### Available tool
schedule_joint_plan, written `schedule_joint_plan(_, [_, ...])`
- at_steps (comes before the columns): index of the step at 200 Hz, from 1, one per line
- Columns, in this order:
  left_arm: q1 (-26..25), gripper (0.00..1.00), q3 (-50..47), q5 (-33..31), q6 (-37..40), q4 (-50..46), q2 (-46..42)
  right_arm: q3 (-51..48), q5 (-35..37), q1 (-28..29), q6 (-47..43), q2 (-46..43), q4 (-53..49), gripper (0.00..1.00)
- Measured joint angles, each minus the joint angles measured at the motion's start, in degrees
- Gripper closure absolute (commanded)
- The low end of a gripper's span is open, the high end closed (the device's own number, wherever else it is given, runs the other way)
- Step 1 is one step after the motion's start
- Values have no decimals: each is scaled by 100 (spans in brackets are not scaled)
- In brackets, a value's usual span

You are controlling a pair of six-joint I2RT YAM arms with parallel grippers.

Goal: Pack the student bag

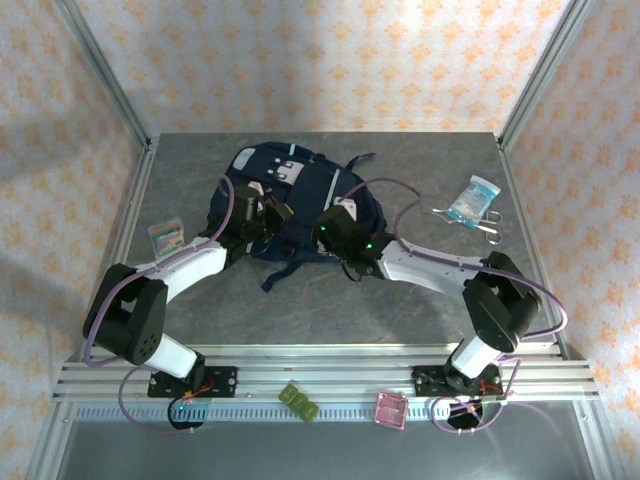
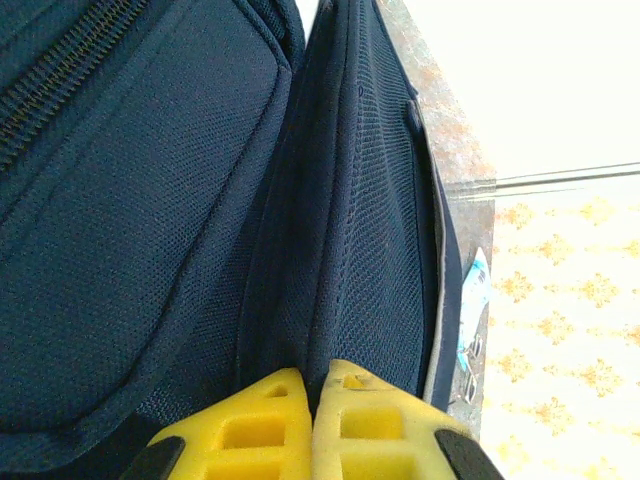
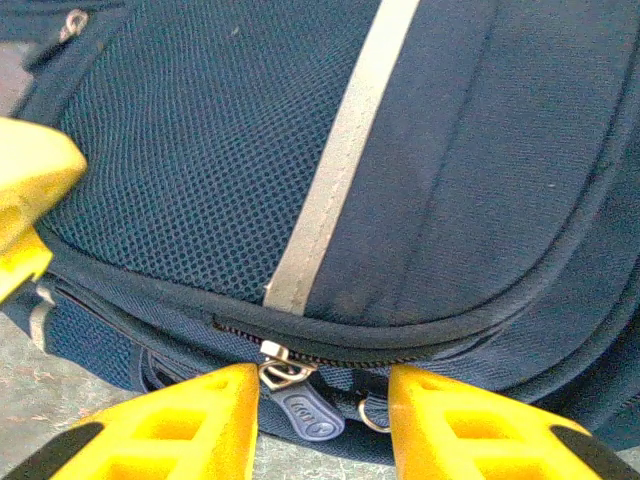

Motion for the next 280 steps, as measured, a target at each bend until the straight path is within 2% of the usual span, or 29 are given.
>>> schedule_joint_plan(33, [0, 100, 0, 2, -7, 2, 0, 284, 269, 118, -48, 254, -280, 63])
schedule_joint_plan(50, [0, 100, 0, 2, -9, 2, 0, 452, 439, 136, -44, 387, -446, 71])
schedule_joint_plan(65, [0, 100, 0, 2, -9, 4, 0, 533, 553, 136, -74, 435, -551, 88])
schedule_joint_plan(86, [2, 100, 0, 2, -9, 7, 0, 553, 601, 166, -57, 442, -597, 91])
schedule_joint_plan(100, [0, 100, 0, 4, -9, 7, 0, 553, 632, 173, -61, 442, -610, 89])
schedule_joint_plan(113, [0, 100, -4, 4, -9, 17, 0, 551, 625, 173, -79, 439, -601, 78])
schedule_joint_plan(122, [0, 100, -22, 4, -9, 44, 0, 546, 610, 173, -122, 439, -590, 76])
schedule_joint_plan(171, [0, 100, -63, 4, -11, 87, 0, 540, 570, 170, -129, 439, -592, 79])
schedule_joint_plan(193, [0, 100, -66, 4, -11, 90, 0, 540, 553, 168, -144, 442, -590, 71])
schedule_joint_plan(251, [0, 100, -63, 4, -11, 87, 0, 472, 498, 168, -188, 442, -579, 69])
schedule_joint_plan(280, [0, 100, -63, 7, -9, 87, 0, 354, 479, 173, -144, 413, -527, 65])
